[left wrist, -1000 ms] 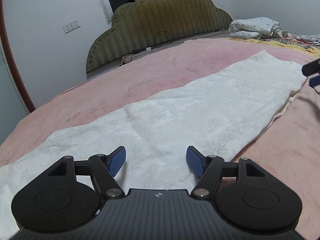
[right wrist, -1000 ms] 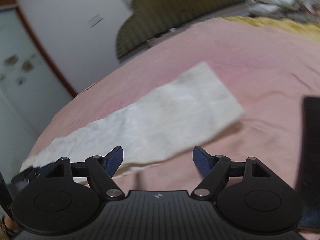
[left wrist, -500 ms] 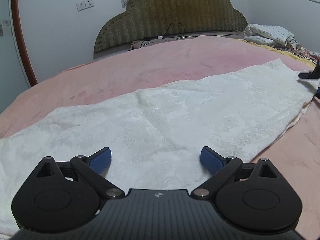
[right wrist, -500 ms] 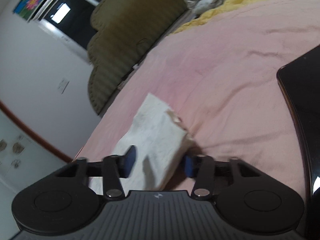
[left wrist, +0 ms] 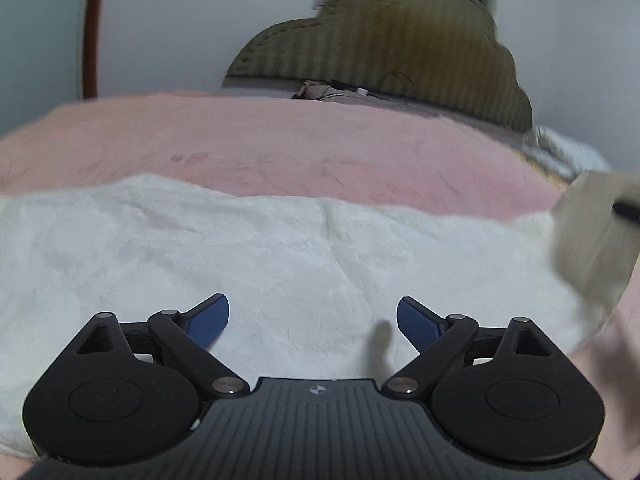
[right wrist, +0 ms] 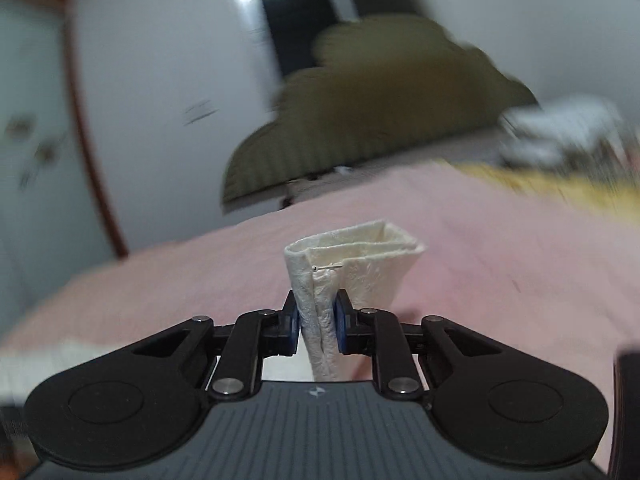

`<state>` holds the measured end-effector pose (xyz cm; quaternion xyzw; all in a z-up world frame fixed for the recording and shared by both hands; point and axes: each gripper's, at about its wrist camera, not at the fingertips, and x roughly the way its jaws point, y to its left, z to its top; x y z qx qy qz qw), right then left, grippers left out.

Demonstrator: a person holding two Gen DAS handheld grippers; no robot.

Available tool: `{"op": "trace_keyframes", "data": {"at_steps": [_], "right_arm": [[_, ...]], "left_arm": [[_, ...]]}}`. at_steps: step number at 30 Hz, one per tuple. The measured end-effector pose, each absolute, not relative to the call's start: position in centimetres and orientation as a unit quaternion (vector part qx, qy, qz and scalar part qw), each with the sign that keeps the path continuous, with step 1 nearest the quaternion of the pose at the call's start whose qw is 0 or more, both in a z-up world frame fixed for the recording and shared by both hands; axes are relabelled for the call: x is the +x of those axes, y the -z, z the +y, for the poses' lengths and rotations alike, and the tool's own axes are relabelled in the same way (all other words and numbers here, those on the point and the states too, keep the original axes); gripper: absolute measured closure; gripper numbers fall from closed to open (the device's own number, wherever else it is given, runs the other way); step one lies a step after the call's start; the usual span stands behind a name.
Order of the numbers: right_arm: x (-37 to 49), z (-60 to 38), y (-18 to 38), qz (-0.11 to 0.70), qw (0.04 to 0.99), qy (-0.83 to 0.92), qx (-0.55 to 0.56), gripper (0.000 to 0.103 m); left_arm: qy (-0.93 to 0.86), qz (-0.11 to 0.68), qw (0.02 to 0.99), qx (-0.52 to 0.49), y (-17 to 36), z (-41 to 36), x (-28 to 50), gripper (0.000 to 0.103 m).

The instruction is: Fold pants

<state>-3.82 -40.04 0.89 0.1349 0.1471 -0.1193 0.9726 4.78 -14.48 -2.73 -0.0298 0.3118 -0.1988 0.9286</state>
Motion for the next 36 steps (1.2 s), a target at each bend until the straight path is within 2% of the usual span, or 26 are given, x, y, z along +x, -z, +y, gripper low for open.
{"op": "trace_keyframes", "data": {"at_steps": [5, 10, 16, 21, 22, 24, 25, 26, 28, 36], "right_arm": [[-0.4, -31.3, 0.6, 0.21, 0.977, 0.025, 0.004, 0.086], [1.2, -29.3, 3.3, 0.263, 0.965, -0.011, 0.006, 0.086], [0.3, -28.3, 1.8, 0.237, 0.971, -0.017, 0.007, 0.086], [0.0, -26.7, 0.7, 0.219, 0.975, -0.043, 0.005, 0.086], [-0.3, -26.1, 0.6, 0.216, 0.975, -0.055, 0.003, 0.085], [-0.3, -24.6, 0.4, 0.213, 0.974, -0.077, -0.006, 0.085], [-0.2, -23.7, 0.3, 0.211, 0.974, -0.085, -0.014, 0.085], [0.0, -22.9, 0.3, 0.21, 0.973, -0.09, -0.024, 0.085], [0.4, -20.8, 0.5, 0.209, 0.972, -0.101, -0.046, 0.085], [2.8, -14.6, 0.9, 0.209, 0.962, -0.161, -0.075, 0.085]], "left_arm": [[0.252, 0.365, 0.88, -0.172, 2.4, -12.4, 7.0, 0.011], [0.311, 0.405, 0.823, -0.248, 2.9, -13.2, 8.2, 0.011], [0.35, 0.459, 0.749, -0.327, 4.6, -16.0, 10.1, 0.01], [0.327, 0.465, 0.741, -0.357, 4.7, -17.1, 12.4, 0.013], [0.319, 0.466, 0.744, -0.357, 4.7, -17.1, 12.9, 0.019], [0.308, 0.475, 0.75, -0.342, 4.4, -16.7, 14.0, 0.048], [0.301, 0.482, 0.755, -0.327, 4.4, -16.5, 14.4, 0.072], [0.293, 0.483, 0.764, -0.312, 4.2, -16.1, 14.5, 0.085], [0.27, 0.477, 0.789, -0.277, 3.7, -14.9, 14.6, 0.096], [0.209, 0.398, 0.881, -0.145, 0.0, -11.5, 14.0, 0.096]]}}
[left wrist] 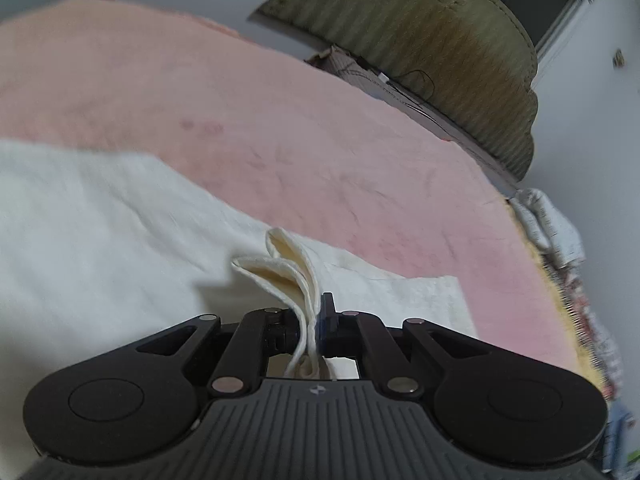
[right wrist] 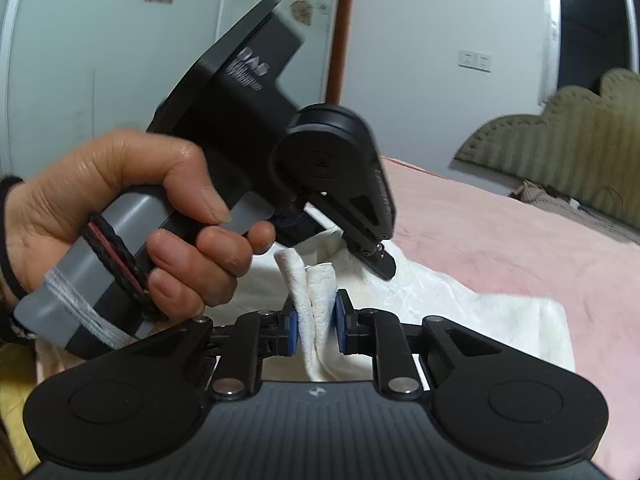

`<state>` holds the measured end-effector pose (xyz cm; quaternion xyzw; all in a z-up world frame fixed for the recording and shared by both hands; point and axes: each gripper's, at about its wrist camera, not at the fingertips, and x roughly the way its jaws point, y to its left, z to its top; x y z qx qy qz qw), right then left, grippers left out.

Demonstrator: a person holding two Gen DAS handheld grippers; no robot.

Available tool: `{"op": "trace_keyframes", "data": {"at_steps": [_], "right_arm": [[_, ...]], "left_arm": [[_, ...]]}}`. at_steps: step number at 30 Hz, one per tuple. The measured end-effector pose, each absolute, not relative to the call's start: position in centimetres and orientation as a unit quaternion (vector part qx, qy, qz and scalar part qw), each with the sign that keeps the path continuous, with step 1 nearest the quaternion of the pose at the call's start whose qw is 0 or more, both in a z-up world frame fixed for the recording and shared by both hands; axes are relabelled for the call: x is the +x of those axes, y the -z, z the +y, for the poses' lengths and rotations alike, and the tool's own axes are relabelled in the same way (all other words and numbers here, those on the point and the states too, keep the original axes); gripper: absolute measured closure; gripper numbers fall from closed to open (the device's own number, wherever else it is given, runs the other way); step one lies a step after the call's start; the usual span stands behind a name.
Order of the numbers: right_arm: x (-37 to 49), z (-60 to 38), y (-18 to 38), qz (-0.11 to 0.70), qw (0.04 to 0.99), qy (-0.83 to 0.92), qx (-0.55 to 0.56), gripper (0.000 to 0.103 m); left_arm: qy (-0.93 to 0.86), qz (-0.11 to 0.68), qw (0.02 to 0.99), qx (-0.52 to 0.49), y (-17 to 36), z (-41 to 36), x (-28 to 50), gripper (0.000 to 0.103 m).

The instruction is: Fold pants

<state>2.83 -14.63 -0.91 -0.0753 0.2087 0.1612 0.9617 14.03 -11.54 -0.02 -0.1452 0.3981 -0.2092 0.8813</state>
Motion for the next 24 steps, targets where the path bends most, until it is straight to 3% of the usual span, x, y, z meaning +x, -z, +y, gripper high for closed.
{"op": "trace_keyframes", "data": {"at_steps": [3, 5, 7, 8, 10, 12, 16, 24], "right_arm": [[4.6, -14.0, 1.6, 0.224, 0.957, -0.176, -0.056, 0.085], [5.7, -14.0, 2.3, 0.244, 0.951, -0.188, -0.033, 0.084], [6.2, -13.9, 2.9, 0.27, 0.943, -0.196, -0.014, 0.075], [5.9, -13.8, 2.8, 0.273, 0.94, -0.202, -0.015, 0.072], [5.0, -14.2, 2.2, 0.269, 0.936, -0.227, -0.023, 0.053], [3.6, -15.5, 1.2, 0.256, 0.929, -0.267, 0.0, 0.053], [1.9, -18.5, -0.2, 0.219, 0.939, -0.258, 0.067, 0.053], [3.8, -16.8, 2.5, 0.286, 0.941, -0.178, 0.005, 0.053]], "left_arm": [[0.195, 0.394, 0.89, -0.12, 0.2, -10.9, 14.7, 0.095], [0.184, 0.396, 0.893, -0.105, 0.7, -10.0, 14.9, 0.089], [0.18, 0.399, 0.894, -0.093, 1.0, -9.6, 14.5, 0.08], [0.172, 0.395, 0.898, -0.084, 0.9, -9.3, 14.1, 0.068], [0.141, 0.377, 0.913, -0.057, 0.3, -8.4, 12.9, 0.061], [0.099, 0.346, 0.933, -0.019, -0.8, -7.3, 11.4, 0.058], [0.064, 0.301, 0.95, 0.045, -1.8, -5.5, 8.0, 0.031], [0.079, 0.26, 0.928, 0.255, 2.9, -5.7, 1.4, 0.024]]}}
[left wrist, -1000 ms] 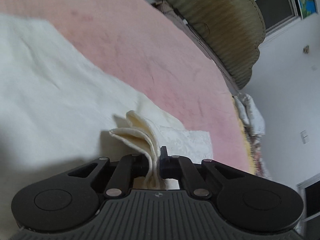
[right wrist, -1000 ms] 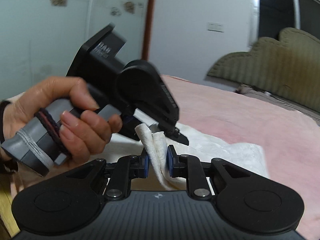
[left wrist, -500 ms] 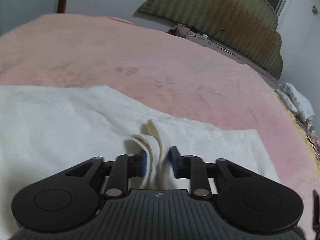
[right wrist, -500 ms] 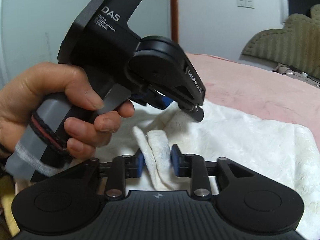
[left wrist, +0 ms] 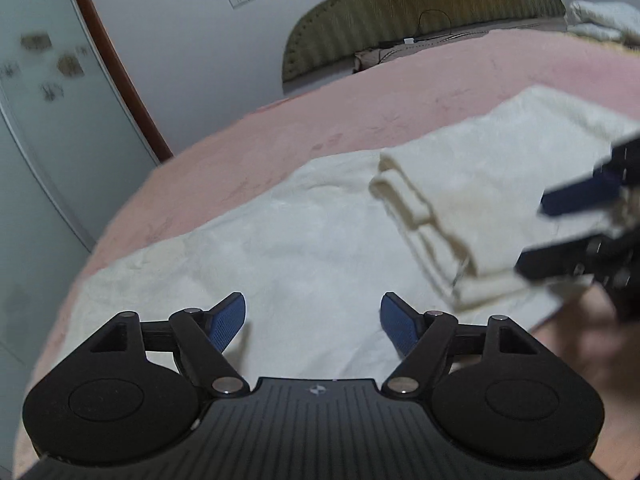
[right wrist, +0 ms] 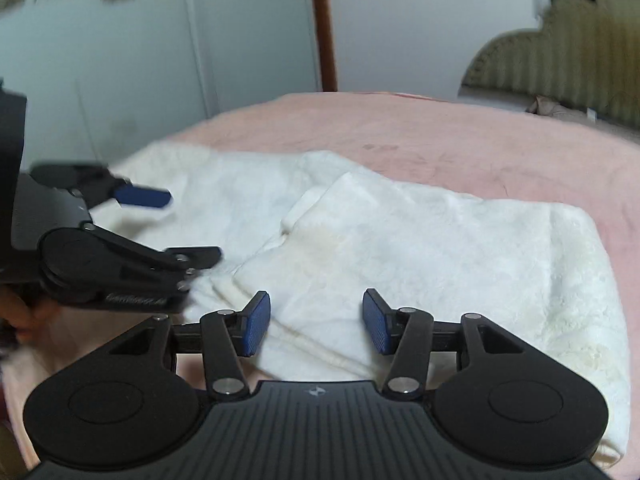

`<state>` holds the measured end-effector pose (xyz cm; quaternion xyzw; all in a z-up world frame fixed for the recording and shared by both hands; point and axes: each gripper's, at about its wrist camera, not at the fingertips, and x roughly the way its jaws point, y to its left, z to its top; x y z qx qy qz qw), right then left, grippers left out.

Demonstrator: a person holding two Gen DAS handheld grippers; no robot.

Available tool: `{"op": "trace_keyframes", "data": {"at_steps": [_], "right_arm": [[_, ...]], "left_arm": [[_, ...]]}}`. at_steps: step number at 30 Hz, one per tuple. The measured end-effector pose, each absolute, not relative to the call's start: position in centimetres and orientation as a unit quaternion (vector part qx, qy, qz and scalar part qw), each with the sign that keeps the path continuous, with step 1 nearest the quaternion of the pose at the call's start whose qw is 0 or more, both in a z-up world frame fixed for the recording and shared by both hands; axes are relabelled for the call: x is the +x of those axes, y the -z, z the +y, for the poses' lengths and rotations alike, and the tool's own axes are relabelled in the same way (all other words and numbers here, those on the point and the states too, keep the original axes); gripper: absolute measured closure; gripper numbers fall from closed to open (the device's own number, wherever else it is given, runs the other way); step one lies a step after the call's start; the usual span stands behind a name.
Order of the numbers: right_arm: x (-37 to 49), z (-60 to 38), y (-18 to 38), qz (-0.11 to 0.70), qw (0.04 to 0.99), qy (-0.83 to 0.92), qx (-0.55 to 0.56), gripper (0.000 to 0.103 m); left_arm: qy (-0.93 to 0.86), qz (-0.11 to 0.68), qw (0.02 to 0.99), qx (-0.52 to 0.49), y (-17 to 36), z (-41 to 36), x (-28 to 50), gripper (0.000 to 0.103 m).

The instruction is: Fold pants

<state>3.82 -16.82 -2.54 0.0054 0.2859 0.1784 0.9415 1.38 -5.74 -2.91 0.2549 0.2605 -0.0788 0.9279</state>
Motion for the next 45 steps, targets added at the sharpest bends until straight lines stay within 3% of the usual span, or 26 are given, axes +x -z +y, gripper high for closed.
{"op": "trace_keyframes", "data": {"at_steps": [6, 12, 17, 18, 20, 22, 25, 30, 34, 37, 45], "right_arm": [[1.9, -14.3, 1.6, 0.236, 0.953, -0.172, -0.079, 0.053], [2.7, -10.4, 2.9, 0.232, 0.94, -0.139, -0.208, 0.054], [2.7, -8.4, 4.2, 0.202, 0.921, -0.083, -0.324, 0.055], [2.8, -8.1, 4.4, 0.2, 0.917, -0.083, -0.336, 0.056], [3.0, -7.8, 4.5, 0.195, 0.912, -0.092, -0.348, 0.074], [3.5, -7.6, 4.4, 0.201, 0.913, -0.112, -0.336, 0.092], [4.3, -9.1, 3.7, 0.212, 0.931, -0.131, -0.267, 0.093], [5.1, -15.0, 0.8, 0.22, 0.959, -0.168, -0.053, 0.094], [5.3, -17.6, 0.0, 0.219, 0.958, -0.185, 0.029, 0.094], [5.0, -17.5, 0.1, 0.218, 0.957, -0.188, 0.029, 0.094], [3.7, -15.5, 0.4, 0.233, 0.954, -0.178, -0.057, 0.09]], "left_arm": [[0.051, 0.258, 0.955, 0.138, -0.9, -2.6, 1.6, 0.023], [0.125, 0.333, 0.933, -0.052, -3.7, -0.8, 3.5, 0.023], [0.165, 0.356, 0.913, -0.109, -3.8, -1.6, 4.3, 0.023], [0.173, 0.362, 0.907, -0.124, -3.6, -1.8, 4.7, 0.023], [0.195, 0.381, 0.89, -0.159, -3.2, -2.1, 5.4, 0.023], [0.217, 0.403, 0.866, -0.202, -2.4, -2.3, 6.4, 0.023], [0.232, 0.422, 0.841, -0.245, -1.6, -2.6, 7.5, 0.023], [0.243, 0.449, 0.807, -0.296, -0.3, -3.4, 9.5, 0.025], [0.258, 0.476, 0.768, -0.342, 1.4, -4.7, 11.0, 0.026], [0.228, 0.492, 0.757, -0.365, 3.1, -5.1, 12.1, 0.032], [0.22, 0.5, 0.715, -0.437, 4.9, -3.1, 13.0, 0.035]]}}
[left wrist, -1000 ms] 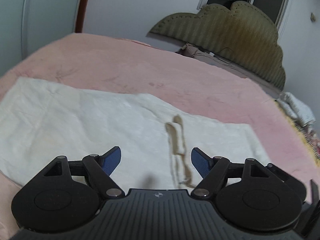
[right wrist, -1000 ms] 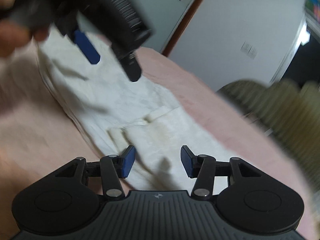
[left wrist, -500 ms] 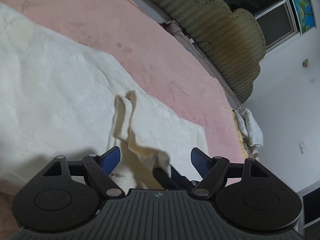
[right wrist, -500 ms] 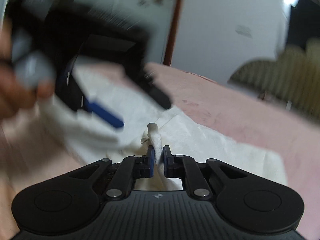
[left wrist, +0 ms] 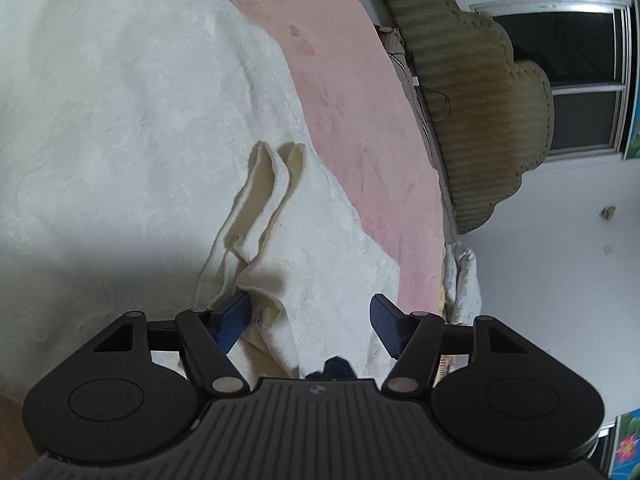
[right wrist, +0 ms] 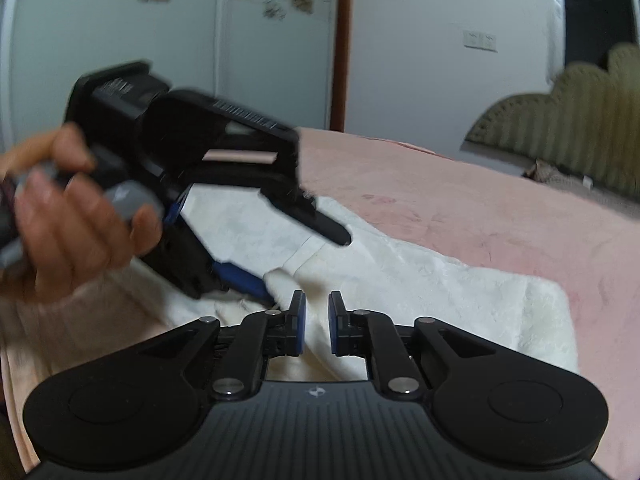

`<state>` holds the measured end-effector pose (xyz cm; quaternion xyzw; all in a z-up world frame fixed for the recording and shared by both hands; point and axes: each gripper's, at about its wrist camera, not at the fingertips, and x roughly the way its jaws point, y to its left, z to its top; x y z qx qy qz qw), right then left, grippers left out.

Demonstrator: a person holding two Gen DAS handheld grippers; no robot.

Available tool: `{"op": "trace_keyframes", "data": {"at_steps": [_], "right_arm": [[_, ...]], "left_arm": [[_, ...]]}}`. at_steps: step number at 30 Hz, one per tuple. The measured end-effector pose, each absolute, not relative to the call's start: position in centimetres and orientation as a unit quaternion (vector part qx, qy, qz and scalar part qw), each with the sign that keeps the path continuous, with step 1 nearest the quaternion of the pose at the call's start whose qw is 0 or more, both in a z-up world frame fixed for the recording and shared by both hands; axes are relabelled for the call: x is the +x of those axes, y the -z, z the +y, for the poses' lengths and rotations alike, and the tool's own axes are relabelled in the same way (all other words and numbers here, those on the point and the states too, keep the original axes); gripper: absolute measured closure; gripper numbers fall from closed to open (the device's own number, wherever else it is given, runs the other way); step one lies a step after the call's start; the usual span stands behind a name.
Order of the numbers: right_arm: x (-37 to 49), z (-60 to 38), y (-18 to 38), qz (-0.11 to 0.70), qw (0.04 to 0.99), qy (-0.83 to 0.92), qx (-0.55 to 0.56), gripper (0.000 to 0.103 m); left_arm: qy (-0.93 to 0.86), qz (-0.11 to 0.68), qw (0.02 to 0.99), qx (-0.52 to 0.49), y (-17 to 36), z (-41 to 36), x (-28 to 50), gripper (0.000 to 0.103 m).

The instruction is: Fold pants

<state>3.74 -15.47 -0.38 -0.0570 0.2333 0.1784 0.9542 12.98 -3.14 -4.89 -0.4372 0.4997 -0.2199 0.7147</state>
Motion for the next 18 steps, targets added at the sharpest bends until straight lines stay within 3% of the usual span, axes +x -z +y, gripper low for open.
{"op": "trace_keyframes", "data": {"at_steps": [5, 7, 11, 12, 13, 18], "right_arm": [[5.0, -13.9, 1.7, 0.255, 0.945, -0.183, -0.093, 0.084], [5.8, -13.4, 2.4, 0.264, 0.941, -0.18, -0.106, 0.075], [7.1, -12.8, 3.1, 0.264, 0.942, -0.174, -0.115, 0.075], [7.2, -12.9, 3.1, 0.262, 0.943, -0.174, -0.112, 0.079], [7.4, -13.2, 3.2, 0.261, 0.944, -0.175, -0.103, 0.091], [7.2, -16.8, 2.8, 0.25, 0.948, -0.195, 0.038, 0.093]], "left_arm": [[0.228, 0.489, 0.726, -0.427, 4.2, -3.1, 12.7, 0.035], [0.235, 0.481, 0.734, -0.418, 3.8, -3.2, 12.5, 0.035], [0.242, 0.47, 0.746, -0.405, 3.4, -3.2, 12.2, 0.035], [0.245, 0.468, 0.747, -0.404, 3.3, -3.2, 12.1, 0.035], [0.248, 0.467, 0.747, -0.403, 3.3, -2.9, 11.7, 0.034], [0.246, 0.465, 0.749, -0.403, 3.4, -2.4, 11.4, 0.028]]}}
